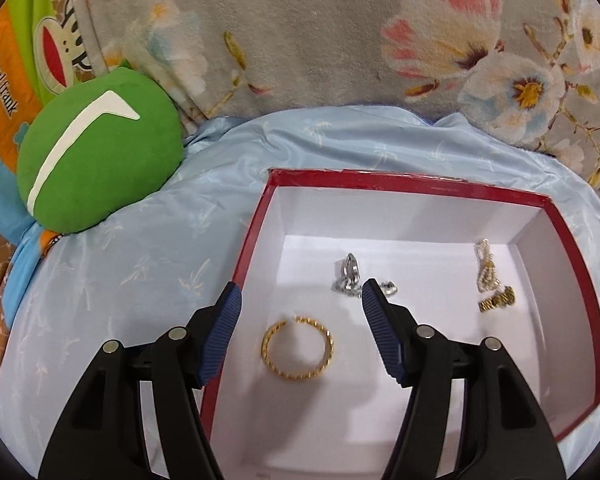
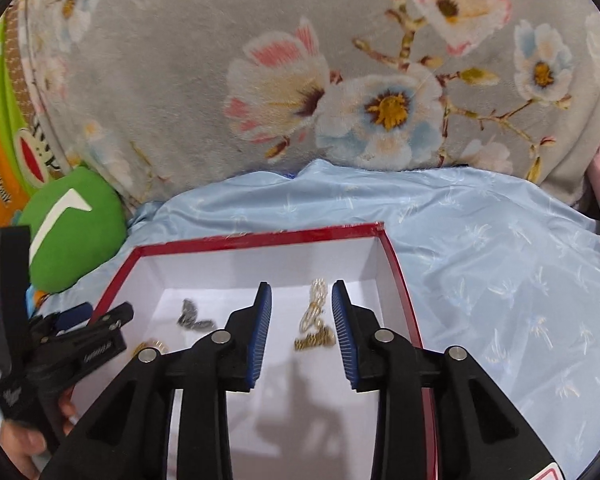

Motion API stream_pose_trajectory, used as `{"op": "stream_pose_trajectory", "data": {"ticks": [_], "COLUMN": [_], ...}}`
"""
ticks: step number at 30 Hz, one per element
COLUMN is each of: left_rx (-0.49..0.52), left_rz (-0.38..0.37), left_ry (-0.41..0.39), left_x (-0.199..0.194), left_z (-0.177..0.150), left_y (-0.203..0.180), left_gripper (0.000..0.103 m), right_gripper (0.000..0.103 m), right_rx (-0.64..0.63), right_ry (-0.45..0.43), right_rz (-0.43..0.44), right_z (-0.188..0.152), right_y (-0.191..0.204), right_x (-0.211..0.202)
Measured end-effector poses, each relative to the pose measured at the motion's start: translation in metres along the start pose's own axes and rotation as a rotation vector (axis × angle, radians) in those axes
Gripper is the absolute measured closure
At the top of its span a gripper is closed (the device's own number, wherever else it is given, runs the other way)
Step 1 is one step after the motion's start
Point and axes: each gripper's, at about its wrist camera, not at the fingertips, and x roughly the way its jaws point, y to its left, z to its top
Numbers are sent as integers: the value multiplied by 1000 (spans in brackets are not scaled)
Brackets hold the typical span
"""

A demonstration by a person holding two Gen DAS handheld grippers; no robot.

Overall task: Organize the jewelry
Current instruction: 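Lift both grippers out of the red box toward the remaining jewelry, then lower the left gripper onto the black bead bracelet and close on it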

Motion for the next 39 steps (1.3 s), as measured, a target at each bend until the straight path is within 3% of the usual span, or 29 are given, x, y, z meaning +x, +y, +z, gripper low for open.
{"op": "stream_pose_trajectory", "data": {"ticks": [11, 19, 25, 32, 39], "left_rx": [18, 19, -48, -101, -176], "left_rz": [-21, -58, -72, -38, -51], "left_ry": [3, 95, 129, 159, 170], "left_x": [-74, -93, -98, -97, -86], "left_z": [-87, -163, -195, -219, -214], "left_y": [23, 36, 58, 95, 118], "left_gripper": [32, 32, 32, 32, 32], "right_gripper": [64, 58, 58, 58, 58], "right_rx": [9, -10, 1, 28, 27], "right_ry": [81, 182, 214, 228, 215], "right_rz": [77, 94, 78, 91, 88], "right_z": [-115, -189, -195, -200, -205], "right_y": [6, 13, 17, 25, 30], "right_x": [-83, -106, -84, -76, -82]}}
